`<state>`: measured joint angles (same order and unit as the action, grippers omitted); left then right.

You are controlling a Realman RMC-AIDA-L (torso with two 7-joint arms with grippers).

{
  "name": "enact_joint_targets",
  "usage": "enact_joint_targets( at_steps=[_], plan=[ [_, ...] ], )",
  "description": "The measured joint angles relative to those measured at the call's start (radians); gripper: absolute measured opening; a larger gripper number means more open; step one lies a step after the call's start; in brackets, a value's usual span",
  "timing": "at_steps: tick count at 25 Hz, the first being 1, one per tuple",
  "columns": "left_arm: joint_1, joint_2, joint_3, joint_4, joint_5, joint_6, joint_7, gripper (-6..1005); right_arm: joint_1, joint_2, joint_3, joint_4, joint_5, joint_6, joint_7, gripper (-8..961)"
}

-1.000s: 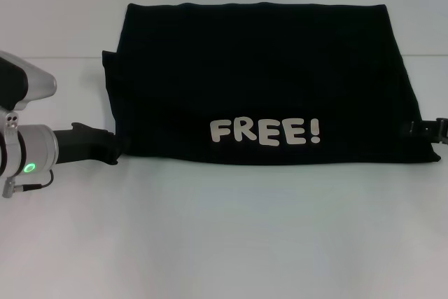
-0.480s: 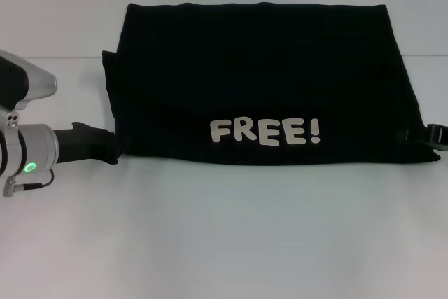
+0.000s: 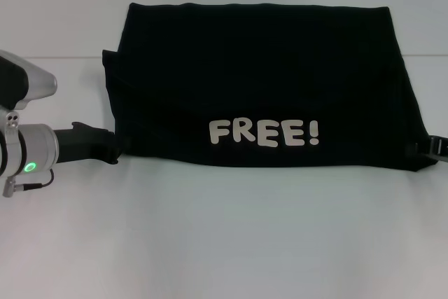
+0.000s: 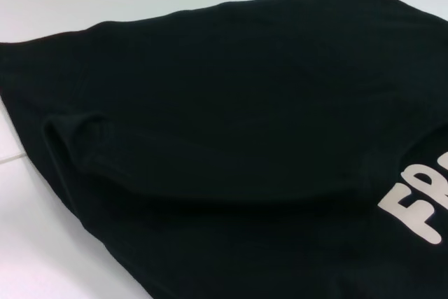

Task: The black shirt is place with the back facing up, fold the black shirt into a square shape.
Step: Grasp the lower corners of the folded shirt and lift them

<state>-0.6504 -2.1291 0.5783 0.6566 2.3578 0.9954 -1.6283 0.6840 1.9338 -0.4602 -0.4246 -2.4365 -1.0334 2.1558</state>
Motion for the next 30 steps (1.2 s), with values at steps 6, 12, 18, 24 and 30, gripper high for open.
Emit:
enact_joint_targets(
  at_steps=[6,12,18,24,30],
  plan=[
    [-0.001,0.0,-0.002,0.0,-0.001,0.0,-0.002,30,-0.036,0.005,0.006,-0.022,0.034,-0.041,-0.027,75],
    [0.009,0.0,-0.006,0.02,-0.001,0.019,-0.019,32,-0.098,-0.004,0.006,-0.052,0.147,-0.131,-0.085,34],
    [0.057,-0.001,-0.01,0.098,-0.001,0.131,-0.065,35,-0.145,-0.002,0.007,-0.097,0.163,-0.184,-0.093,34],
    [0.113,-0.007,-0.026,0.208,0.0,0.378,-0.095,38,-0.176,-0.018,0.01,-0.107,0.163,-0.254,-0.132,34],
    [0.154,-0.015,-0.086,0.246,0.0,0.594,-0.096,40,-0.239,-0.026,0.019,-0.172,0.162,-0.402,-0.163,35]
  ],
)
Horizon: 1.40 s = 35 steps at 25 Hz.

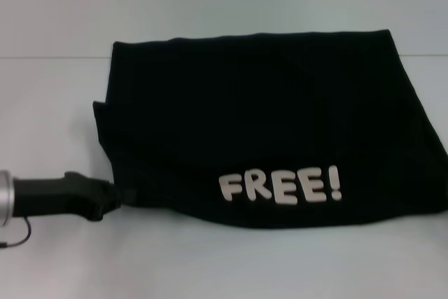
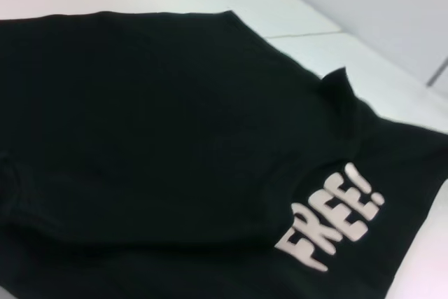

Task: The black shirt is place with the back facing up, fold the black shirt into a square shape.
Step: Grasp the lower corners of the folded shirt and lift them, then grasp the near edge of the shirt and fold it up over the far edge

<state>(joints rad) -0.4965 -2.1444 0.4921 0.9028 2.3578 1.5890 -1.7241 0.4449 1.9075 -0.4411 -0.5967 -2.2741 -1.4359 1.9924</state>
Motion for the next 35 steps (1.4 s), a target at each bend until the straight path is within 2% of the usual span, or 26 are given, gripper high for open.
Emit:
enact_joint_targets(
  at_steps=[4,13,23,28,30,31,32,33,35],
  plan=[
    [0.027,0.002,-0.057,0.0,0.001,0.108,0.002,42,-0.059,0.006,-0.001,-0.059,-0.01,-0.077,-0.021,35],
    [0.092,0.007,-0.124,-0.002,0.018,0.343,0.008,46,-0.158,-0.017,0.002,-0.064,-0.015,-0.205,-0.118,35],
    [0.099,0.012,-0.171,-0.014,0.108,0.438,0.0,50,-0.238,-0.012,0.05,-0.065,-0.065,-0.304,-0.196,34],
    [0.102,0.015,-0.198,-0.021,0.143,0.455,0.002,53,-0.247,-0.009,0.096,-0.066,-0.098,-0.339,-0.216,35],
    [0.085,0.022,-0.21,-0.023,0.141,0.446,0.005,54,-0.233,-0.011,0.122,-0.066,-0.099,-0.34,-0.22,35],
    [0.067,0.03,-0.218,-0.027,0.138,0.433,0.004,54,-0.22,-0.013,0.14,-0.066,-0.099,-0.335,-0.22,35],
    [0.026,0.048,-0.229,-0.04,0.136,0.395,-0.004,54,-0.204,-0.015,0.159,-0.066,-0.098,-0.33,-0.221,35],
    [0.026,0.048,-0.229,-0.04,0.136,0.395,-0.004,55,-0.185,-0.017,0.18,-0.067,-0.096,-0.319,-0.221,35],
    [-0.018,0.067,-0.239,-0.062,0.135,0.333,-0.016,56,-0.144,-0.019,0.216,-0.068,-0.095,-0.297,-0.221,35]
  ],
)
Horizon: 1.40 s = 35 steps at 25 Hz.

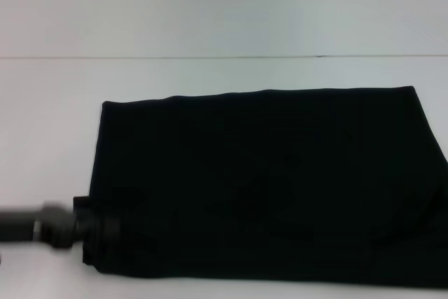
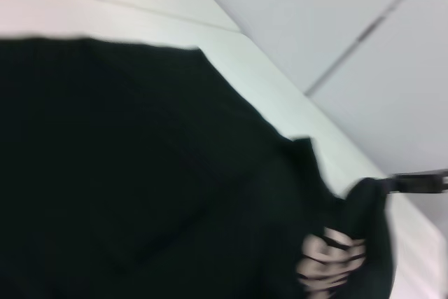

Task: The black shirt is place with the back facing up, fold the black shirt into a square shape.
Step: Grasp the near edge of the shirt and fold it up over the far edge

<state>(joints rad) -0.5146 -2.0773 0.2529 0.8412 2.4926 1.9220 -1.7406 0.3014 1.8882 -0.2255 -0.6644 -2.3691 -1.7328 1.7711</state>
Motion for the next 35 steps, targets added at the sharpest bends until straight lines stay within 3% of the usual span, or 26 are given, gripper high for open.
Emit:
enact_joint_targets(
  at_steps=[5,7,17,21,26,35],
  plan=[
    [-0.14,0.057,-0.006,-0.12,-0.003,-0.196,-0.036,58,0.138,-0.011,0.041,0.009,0.001,0.075,0.017,34],
    [-0.191,0.068,-0.002,-0.161,-0.003,-0.283,-0.05,59,0.191,-0.011,0.037,0.016,0.001,0.139,0.042,34],
    [-0.333,0.063,0.104,-0.283,-0.003,-0.8,-0.1,63,0.408,-0.014,-0.109,0.18,-0.021,0.573,0.154,34],
    [-0.361,0.059,0.121,-0.31,-0.003,-0.93,-0.098,65,0.466,0.0,-0.142,0.245,-0.02,0.746,0.152,35],
    [-0.386,0.058,0.146,-0.331,-0.004,-1.017,-0.097,67,0.52,0.017,-0.156,0.267,-0.014,0.872,0.142,35],
    [-0.391,0.059,0.153,-0.333,-0.029,-1.078,-0.101,71,0.585,0.008,-0.198,0.267,-0.014,0.958,0.147,35]
  ],
)
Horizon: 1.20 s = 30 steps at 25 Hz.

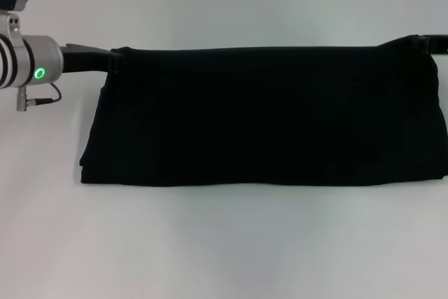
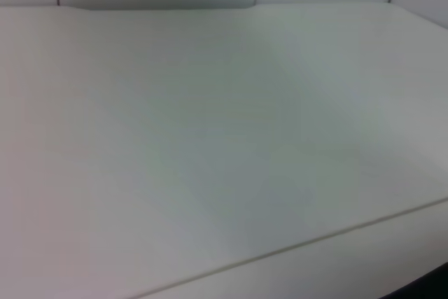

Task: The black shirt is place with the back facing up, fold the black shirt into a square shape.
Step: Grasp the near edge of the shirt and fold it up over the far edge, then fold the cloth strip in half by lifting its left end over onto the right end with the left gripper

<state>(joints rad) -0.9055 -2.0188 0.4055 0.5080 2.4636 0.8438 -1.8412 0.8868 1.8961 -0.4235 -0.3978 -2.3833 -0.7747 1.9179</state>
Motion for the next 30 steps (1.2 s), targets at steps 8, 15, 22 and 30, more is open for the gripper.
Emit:
enact_joint_targets(
  at_steps=[8,15,22,30],
  plan=[
    [-0.006,-0.004,0.002,-0.022,-0.025,-0.046,0.01,75,0.003,0.003,-0.004,0.023,0.0,0.055,-0.009,35],
    [-0.016,-0.05,0.007,-0.023,-0.026,-0.152,0.01,78,0.004,0.019,-0.003,0.026,0.001,0.083,-0.017,40],
    [-0.021,-0.093,0.013,-0.036,-0.06,-0.342,0.001,81,-0.005,0.049,-0.001,0.004,0.004,0.172,-0.044,188],
    [0.02,-0.095,0.01,0.012,-0.113,-0.37,-0.03,483,-0.038,0.029,0.007,-0.055,0.039,0.025,-0.026,408]
  ],
)
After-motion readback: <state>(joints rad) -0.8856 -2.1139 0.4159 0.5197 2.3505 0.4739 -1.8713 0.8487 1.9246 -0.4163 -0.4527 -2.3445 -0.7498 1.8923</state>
